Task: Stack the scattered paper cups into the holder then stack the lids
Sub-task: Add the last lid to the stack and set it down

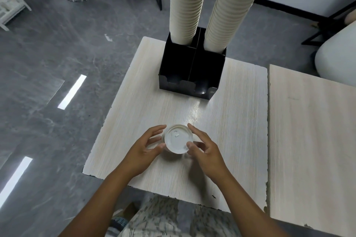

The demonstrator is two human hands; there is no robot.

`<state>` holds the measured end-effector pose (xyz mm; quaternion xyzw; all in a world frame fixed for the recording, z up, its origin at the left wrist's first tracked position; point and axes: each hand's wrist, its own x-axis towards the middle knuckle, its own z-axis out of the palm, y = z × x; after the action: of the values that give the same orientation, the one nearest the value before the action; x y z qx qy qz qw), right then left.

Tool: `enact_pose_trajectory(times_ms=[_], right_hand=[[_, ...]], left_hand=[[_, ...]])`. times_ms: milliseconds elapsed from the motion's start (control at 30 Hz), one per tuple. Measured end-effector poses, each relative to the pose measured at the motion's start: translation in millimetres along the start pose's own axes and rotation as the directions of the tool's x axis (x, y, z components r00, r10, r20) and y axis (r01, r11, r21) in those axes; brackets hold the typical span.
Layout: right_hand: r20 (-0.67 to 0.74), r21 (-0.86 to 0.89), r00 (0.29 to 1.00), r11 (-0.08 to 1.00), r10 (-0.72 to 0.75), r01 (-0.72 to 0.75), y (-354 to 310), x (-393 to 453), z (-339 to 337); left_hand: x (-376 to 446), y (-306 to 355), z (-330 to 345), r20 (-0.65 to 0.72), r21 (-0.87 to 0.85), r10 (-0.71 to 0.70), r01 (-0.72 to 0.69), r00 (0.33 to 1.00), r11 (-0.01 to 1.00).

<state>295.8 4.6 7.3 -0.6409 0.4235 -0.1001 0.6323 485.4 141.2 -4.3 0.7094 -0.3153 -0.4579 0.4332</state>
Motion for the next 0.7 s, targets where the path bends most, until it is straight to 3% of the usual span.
enact_pose_trajectory(times_ms=[700], right_hand=[[-0.047,0.121,0.999,0.993,0.002,0.003,1.9,-3.1,0.5]], left_hand=[[6.4,4.4,8.1,0.004,0.028,-0.047,0.047,0.999,0.999]])
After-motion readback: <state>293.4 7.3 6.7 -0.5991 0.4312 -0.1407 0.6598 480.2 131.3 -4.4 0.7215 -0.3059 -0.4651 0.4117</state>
